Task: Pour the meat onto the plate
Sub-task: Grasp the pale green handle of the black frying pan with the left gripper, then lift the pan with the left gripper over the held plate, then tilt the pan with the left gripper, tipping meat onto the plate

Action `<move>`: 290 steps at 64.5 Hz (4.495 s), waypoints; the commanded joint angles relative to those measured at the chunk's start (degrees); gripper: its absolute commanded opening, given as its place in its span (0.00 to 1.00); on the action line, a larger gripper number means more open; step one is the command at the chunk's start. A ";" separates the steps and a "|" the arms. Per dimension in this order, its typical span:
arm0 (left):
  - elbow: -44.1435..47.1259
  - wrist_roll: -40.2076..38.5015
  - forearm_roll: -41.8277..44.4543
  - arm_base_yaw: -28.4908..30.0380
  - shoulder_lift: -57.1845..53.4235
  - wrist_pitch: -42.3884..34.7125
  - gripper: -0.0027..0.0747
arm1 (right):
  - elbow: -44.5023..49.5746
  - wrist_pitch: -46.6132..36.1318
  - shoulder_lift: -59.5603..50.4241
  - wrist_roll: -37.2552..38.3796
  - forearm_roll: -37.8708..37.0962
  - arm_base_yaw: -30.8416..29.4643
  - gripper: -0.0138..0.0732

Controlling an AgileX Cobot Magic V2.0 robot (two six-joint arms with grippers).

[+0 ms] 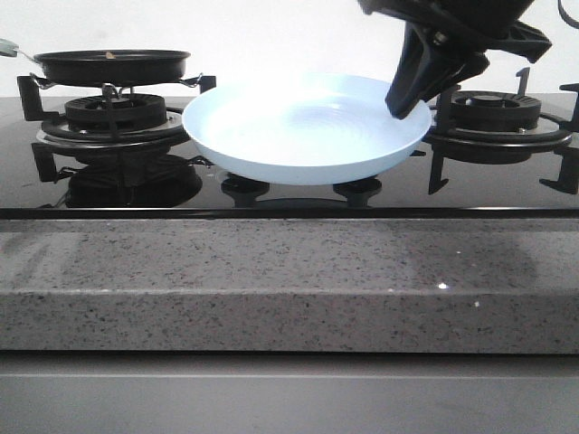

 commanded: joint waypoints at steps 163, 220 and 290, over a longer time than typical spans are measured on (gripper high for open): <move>5.35 18.63 -6.17 -20.54 -25.26 2.32 0.01 | -1.30 -2.49 -2.85 -0.57 0.84 -0.06 0.03; 5.35 41.78 13.56 -44.12 -35.42 -24.80 0.01 | -1.30 -2.49 -2.85 -0.57 0.84 -0.06 0.03; 5.35 49.69 16.23 -46.52 -35.56 -27.89 0.01 | -1.30 -2.49 -2.85 -0.57 0.84 -0.06 0.03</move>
